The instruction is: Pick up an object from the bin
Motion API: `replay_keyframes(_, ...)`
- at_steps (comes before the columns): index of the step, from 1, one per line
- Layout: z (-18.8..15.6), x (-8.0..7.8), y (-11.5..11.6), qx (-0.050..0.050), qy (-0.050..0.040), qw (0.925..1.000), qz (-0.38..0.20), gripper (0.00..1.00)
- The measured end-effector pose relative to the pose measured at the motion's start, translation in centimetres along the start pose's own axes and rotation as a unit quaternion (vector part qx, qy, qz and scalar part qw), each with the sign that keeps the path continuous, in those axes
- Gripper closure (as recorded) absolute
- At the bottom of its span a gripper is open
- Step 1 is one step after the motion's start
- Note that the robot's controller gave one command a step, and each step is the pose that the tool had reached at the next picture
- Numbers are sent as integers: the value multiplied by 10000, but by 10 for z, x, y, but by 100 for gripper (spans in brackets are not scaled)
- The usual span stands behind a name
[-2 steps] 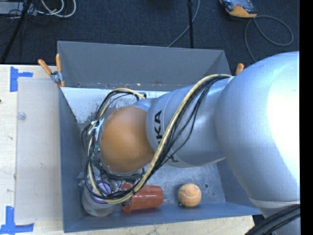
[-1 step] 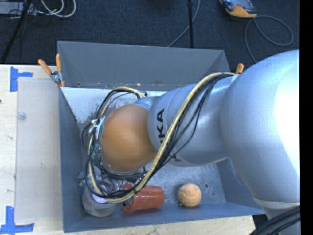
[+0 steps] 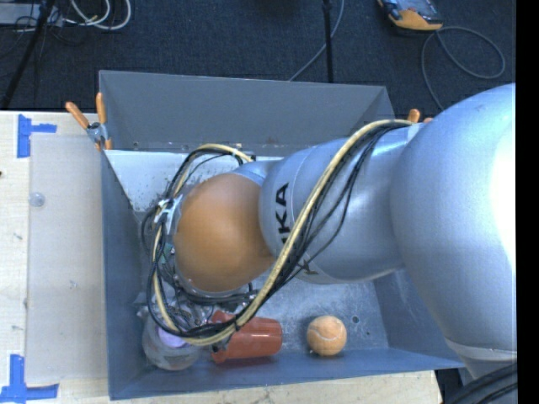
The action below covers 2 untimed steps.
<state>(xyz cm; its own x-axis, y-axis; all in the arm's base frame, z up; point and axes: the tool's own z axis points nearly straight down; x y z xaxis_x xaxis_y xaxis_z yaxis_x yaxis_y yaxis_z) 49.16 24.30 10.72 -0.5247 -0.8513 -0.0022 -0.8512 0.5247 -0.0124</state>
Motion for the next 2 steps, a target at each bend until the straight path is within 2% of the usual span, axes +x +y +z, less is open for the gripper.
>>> replay_keyframes(2,-16,0,0,-3,2,10000,11,100)
